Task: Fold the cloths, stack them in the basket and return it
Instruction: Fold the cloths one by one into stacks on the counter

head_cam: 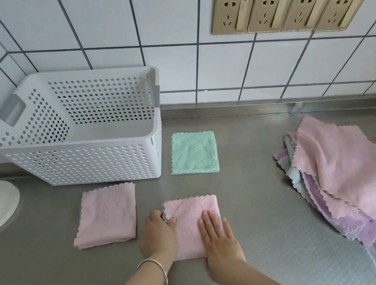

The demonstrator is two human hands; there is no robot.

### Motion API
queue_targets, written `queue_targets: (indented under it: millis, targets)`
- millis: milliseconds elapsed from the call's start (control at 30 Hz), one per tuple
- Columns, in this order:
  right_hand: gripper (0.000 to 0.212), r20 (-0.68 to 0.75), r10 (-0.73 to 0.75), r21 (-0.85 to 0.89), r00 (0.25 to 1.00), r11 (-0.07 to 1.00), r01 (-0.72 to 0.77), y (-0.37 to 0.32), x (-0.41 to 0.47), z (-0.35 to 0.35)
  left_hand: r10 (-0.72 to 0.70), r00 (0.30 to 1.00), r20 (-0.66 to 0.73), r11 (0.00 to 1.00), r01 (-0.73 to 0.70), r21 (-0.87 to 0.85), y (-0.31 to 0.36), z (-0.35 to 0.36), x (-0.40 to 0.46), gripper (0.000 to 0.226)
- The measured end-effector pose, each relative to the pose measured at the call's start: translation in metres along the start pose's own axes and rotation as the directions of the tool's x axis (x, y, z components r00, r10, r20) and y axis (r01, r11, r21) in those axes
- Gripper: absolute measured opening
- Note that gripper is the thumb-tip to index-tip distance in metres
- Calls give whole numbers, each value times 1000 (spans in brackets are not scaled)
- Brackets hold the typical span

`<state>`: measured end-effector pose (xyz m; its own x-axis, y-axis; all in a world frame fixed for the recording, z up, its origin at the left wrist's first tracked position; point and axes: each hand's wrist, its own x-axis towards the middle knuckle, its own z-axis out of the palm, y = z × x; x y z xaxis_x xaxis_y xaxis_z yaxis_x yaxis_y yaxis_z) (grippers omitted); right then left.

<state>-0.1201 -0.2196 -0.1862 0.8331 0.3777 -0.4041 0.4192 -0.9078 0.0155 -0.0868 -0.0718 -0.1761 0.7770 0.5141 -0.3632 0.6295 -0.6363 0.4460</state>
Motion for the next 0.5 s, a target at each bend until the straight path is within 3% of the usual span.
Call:
queue_targets:
  millis: [67,133,167,233,267,300,367,433,500]
  targets:
    - [91,55,-13,2,998,1000,13,1,0,-12,6,1000,-23,1000,-6,28,-2,-1,1,32]
    - [81,-24,18,130,1000,991,-14,3,-1,-18,0,1000,-25,1000,1,27,-5,-1,-2,37]
    - [75,-177,95,276,980,960,-43,2,0,-23,-8,1000,-19,1000,9,24,-7,-1,-4,40]
    - [53,-298,354,546,887,825,-146,4,1,-23,-17,1000,-13,999,18,39,-10,-1,-10,42]
    - [43,-248,458,647,854,734,-206,8,3,-24,-19,1000,-11,998,20,56,-12,-1,-13,43]
    - [37,-97,546,745,832,594,-303,12,6,-27,-23,1000,-11,997,24,75,-13,0,-16,44]
    - [32,248,529,818,811,335,-468,17,11,-27,-26,1000,-8,991,27,129,-14,2,-21,44]
    - [19,342,470,823,814,268,-500,21,12,-30,-20,1000,17,988,17,156,-11,4,-21,40]
    - [13,358,450,837,818,235,-495,28,15,-31,-31,998,49,998,29,48,-3,1,-20,29]
